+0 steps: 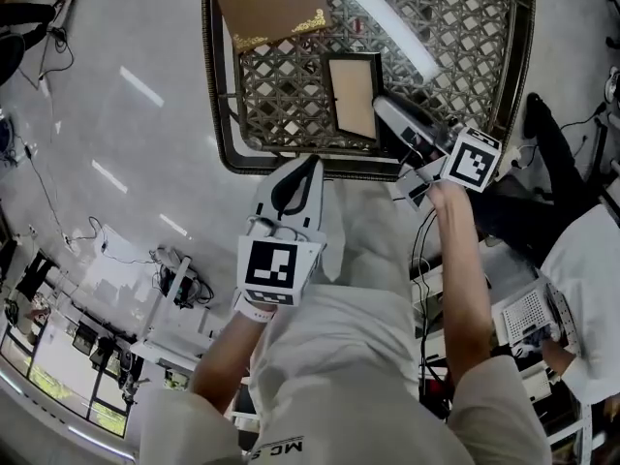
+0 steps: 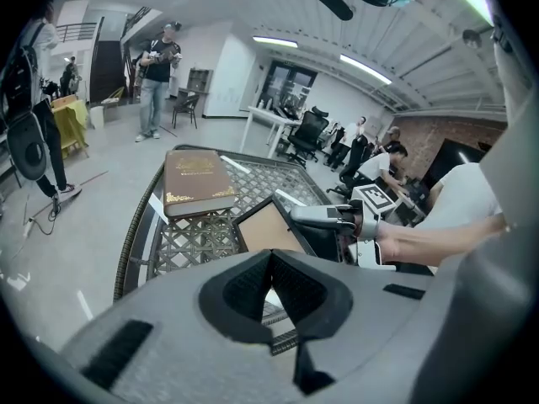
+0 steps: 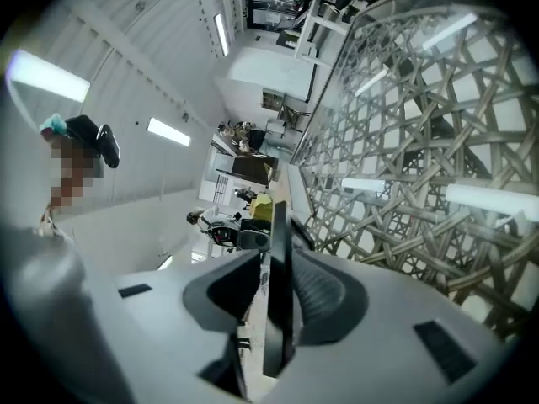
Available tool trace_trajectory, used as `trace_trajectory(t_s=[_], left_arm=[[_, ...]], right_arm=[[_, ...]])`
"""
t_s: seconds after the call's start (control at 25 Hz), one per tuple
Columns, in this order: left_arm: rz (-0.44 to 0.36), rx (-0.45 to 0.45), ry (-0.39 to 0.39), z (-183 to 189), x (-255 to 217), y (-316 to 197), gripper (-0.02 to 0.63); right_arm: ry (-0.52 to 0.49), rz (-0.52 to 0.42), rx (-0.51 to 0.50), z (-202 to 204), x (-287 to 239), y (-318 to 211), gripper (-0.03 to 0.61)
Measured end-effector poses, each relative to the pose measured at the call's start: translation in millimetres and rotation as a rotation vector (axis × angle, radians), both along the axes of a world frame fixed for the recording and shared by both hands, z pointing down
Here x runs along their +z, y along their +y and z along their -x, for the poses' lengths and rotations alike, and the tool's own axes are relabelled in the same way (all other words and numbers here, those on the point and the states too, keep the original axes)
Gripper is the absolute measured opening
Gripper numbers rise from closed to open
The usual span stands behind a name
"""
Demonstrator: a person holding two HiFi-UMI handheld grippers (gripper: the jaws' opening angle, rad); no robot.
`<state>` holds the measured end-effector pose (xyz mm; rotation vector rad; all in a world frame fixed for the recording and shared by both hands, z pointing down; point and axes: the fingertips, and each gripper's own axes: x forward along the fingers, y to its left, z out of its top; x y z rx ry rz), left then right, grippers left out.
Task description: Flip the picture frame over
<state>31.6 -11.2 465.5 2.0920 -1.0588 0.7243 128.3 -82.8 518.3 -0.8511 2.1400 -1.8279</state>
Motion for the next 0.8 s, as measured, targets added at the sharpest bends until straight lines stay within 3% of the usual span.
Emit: trace_trajectory(t_s=[0.28,0.52,0.6,0.8], left_arm=[[0.002,0.007,0.000,-3,5,-3,0.021],[-0.008,0.011,0.005,-5,-2,-6,0.021],[-0.010,0.011,0.007,-4,-3,-5,0.021],[-0.015,0.007,0.011,3,-6,-8,0.021]], right_arm=[[0.270,-0.018,-0.020,-19,26,1,0.177],[0.603,-0.080,-0.100,-31,37,4,0.221],[0.655,-0.086,-0.097,-35,37,5,0.221],[0.671,-0.084,-0.085,-31,30,5,0.221]])
